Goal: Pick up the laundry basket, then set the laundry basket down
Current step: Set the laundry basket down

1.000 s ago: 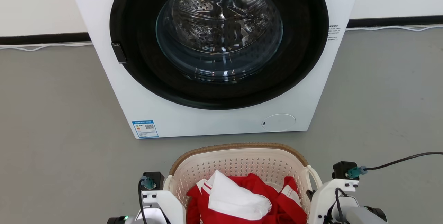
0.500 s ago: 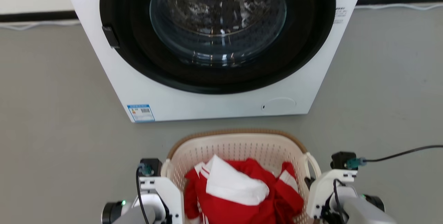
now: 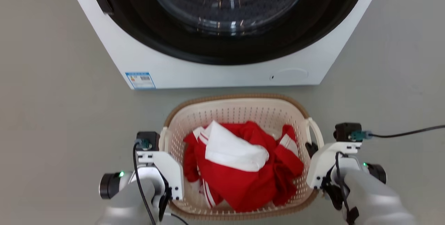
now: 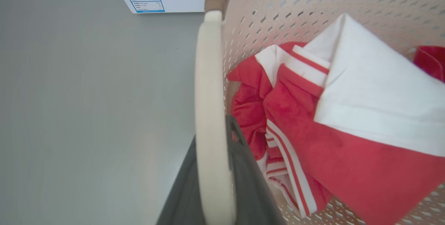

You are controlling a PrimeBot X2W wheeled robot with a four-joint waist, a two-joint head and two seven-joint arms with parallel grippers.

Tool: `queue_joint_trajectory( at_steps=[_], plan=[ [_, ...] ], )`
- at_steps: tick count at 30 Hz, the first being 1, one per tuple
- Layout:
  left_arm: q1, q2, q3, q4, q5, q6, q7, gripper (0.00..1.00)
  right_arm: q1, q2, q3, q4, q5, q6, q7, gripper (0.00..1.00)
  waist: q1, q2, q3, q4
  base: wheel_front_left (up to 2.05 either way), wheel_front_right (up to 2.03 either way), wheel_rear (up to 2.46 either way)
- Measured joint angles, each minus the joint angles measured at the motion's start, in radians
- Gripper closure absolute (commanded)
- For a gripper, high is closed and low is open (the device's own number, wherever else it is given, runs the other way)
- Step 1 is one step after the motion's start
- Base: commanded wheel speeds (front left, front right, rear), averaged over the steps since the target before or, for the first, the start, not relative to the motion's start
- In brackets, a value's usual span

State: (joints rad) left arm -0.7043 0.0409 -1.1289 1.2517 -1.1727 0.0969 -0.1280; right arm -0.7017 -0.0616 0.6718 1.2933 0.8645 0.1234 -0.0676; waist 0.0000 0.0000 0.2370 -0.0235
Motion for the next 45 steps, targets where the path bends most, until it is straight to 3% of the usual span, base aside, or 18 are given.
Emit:
queue_joint_trajectory(
  at_steps=[17,23,32,45],
  plan=[
    [-0.145,-0.001,-0.004,0.007,-0.005,0.018,-0.092,1.00,-0.110,-0.031,0.044,-0.037,0.011,0.000,-0.113,1.00,0.0000,0.0000,0.223,0.012,0.00,0.00,0.00],
    [-0.215,-0.003,0.017,-0.013,0.006,0.037,-0.120,1.00,-0.155,-0.081,0.060,-0.096,0.017,0.000,-0.162,1.00,0.0000,0.0000,0.320,0.024,0.00,0.00,0.00],
    [-0.296,0.018,0.140,-0.098,0.138,0.085,-0.125,1.00,-0.231,-0.141,0.011,-0.180,-0.008,0.000,-0.172,1.00,0.0000,0.0000,0.467,0.038,0.00,0.00,0.00],
    [-0.316,0.022,0.292,-0.152,0.310,0.106,-0.128,1.00,-0.267,-0.137,-0.084,-0.204,-0.104,0.000,-0.175,1.00,0.0000,0.0000,0.603,0.047,0.00,0.00,0.00]
  ],
)
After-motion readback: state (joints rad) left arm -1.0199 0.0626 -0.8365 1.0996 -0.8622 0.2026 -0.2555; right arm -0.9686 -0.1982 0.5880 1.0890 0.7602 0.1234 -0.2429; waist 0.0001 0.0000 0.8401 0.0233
